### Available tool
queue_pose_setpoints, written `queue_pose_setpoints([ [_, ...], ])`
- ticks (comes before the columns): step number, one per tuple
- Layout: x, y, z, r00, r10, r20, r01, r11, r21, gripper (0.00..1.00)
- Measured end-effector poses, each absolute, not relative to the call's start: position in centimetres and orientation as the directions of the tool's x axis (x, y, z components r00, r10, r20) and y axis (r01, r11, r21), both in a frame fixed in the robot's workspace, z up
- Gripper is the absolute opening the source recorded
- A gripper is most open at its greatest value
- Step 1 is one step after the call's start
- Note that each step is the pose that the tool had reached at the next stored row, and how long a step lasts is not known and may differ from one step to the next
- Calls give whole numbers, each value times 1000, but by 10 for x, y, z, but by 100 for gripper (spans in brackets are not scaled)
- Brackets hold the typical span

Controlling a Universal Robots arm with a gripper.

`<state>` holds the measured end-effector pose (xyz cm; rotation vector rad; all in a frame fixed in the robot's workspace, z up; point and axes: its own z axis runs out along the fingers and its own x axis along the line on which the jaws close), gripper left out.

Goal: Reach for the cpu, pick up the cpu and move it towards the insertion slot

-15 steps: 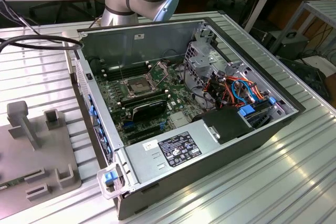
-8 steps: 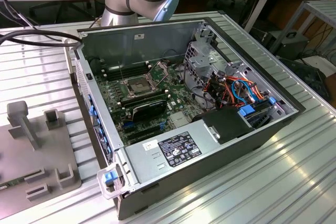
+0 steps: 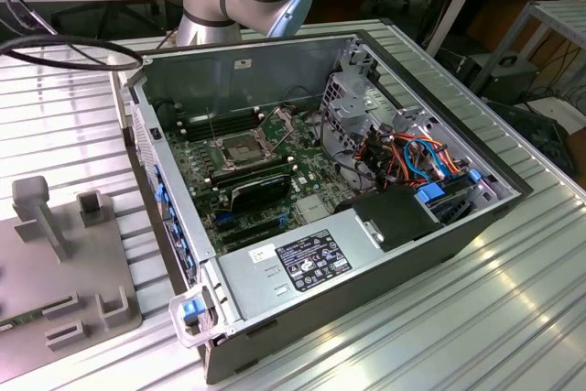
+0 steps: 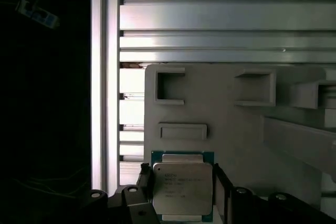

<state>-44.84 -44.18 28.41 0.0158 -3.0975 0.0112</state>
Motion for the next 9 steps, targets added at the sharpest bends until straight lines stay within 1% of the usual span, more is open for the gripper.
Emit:
queue_pose_setpoints([
  [9,-448,-442,295,-999,-10,53,-10,1000,-6,55],
])
